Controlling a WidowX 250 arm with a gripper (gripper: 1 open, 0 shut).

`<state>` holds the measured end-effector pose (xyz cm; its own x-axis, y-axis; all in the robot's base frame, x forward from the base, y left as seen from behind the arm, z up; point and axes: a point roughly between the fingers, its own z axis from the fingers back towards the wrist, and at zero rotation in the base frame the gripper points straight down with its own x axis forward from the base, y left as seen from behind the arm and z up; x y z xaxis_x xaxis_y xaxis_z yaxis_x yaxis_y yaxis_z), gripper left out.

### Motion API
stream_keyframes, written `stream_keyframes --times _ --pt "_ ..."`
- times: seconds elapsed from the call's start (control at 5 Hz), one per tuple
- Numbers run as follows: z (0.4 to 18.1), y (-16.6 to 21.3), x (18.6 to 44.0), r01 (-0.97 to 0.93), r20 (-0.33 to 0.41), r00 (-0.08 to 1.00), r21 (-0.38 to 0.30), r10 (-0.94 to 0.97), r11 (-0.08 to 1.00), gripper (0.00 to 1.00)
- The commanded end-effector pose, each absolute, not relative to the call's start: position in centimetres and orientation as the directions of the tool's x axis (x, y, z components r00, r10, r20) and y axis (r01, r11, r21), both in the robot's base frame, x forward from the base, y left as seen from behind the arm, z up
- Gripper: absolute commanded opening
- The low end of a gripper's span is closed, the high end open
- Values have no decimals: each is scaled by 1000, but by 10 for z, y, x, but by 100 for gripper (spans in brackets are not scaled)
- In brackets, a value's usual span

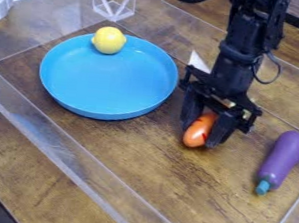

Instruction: Put the carrot on the blue tray

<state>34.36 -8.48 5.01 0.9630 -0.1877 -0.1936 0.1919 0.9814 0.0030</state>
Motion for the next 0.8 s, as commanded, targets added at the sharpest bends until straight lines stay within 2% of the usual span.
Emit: stream_keyframes --times 0.0,0.2,0.6 --pt "92 -94 349 221 -89 972 7 -220 975 0" --pt "101 -90 346 222 -80 972 13 -220 975 0" --pt "146 -72 330 196 -16 981 40 -196 980 0"
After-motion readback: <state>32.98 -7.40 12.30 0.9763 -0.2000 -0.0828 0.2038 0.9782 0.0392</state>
